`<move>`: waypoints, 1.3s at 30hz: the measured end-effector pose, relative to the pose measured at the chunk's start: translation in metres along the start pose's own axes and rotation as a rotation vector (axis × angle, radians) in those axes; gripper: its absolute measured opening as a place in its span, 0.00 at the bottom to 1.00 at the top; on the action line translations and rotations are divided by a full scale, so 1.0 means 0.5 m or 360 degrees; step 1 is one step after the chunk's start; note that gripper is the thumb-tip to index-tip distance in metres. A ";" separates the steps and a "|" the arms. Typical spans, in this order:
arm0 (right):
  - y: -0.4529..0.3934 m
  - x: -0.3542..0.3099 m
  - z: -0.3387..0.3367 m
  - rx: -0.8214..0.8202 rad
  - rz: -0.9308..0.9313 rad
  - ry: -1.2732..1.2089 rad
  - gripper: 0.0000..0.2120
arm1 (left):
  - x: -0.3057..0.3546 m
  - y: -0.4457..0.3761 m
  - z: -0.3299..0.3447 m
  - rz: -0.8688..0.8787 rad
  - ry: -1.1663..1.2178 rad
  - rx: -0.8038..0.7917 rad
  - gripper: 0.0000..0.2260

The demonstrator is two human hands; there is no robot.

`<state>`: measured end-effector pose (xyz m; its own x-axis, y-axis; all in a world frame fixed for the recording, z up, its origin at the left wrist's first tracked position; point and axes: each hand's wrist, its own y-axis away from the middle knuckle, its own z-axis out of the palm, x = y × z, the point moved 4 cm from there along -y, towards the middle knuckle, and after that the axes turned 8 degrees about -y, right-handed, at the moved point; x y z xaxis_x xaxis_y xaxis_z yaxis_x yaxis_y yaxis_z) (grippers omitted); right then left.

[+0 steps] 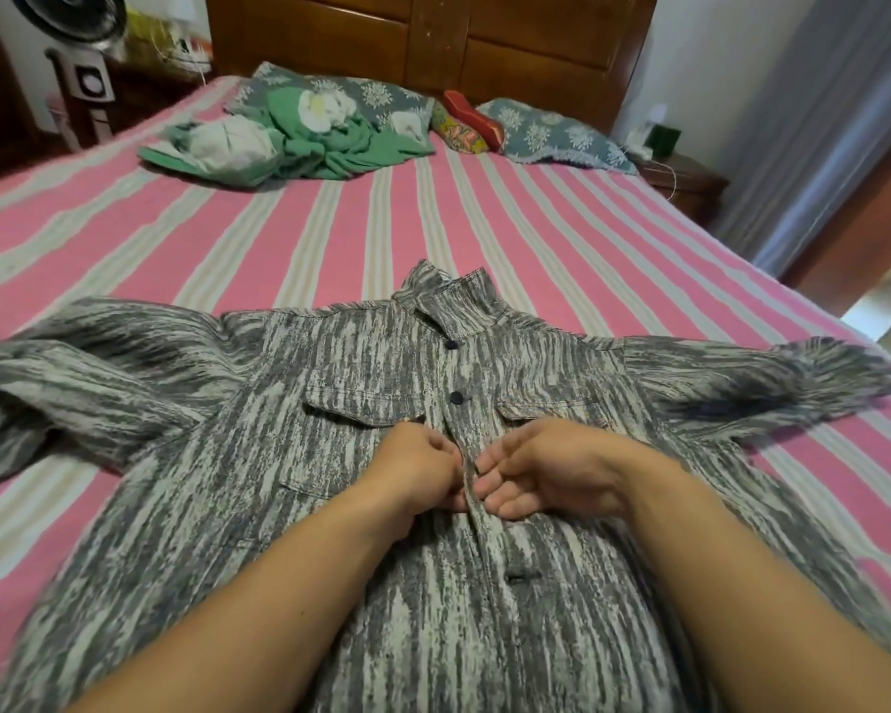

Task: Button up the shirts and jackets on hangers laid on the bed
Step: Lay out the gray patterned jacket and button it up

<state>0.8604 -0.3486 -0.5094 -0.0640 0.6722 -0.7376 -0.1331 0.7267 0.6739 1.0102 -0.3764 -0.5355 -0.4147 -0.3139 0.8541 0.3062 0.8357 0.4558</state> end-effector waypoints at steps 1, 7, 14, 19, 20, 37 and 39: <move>-0.001 0.013 0.000 0.0004 -0.0025 -0.0084 0.10 | 0.001 0.000 0.000 -0.0004 -0.0018 0.0004 0.11; 0.011 0.063 0.045 0.0416 -0.0436 0.0075 0.09 | 0.002 -0.002 0.004 0.0000 -0.0052 0.0061 0.13; -0.004 0.026 0.020 0.0764 -0.0832 0.0904 0.10 | 0.000 -0.005 0.002 -0.0108 0.0251 0.0137 0.05; 0.002 -0.011 0.012 0.0485 -0.1171 0.1585 0.14 | -0.009 -0.011 -0.002 -0.0209 0.0306 0.0092 0.04; 0.001 -0.018 0.010 0.0453 -0.1263 0.1760 0.14 | -0.009 -0.010 -0.002 -0.0201 0.0296 0.0096 0.05; -0.047 -0.018 -0.026 -0.0408 -0.2105 0.3239 0.15 | -0.001 -0.008 0.005 0.0111 -0.0137 0.0098 0.09; -0.051 -0.017 -0.027 -0.0412 -0.2118 0.3244 0.12 | -0.001 -0.010 0.013 0.0173 -0.0166 0.0138 0.08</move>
<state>0.8509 -0.3748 -0.5209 -0.3109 -0.9303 0.1946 -0.9320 0.3386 0.1294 1.0032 -0.3774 -0.5399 -0.4710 -0.1751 0.8646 0.2809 0.8993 0.3352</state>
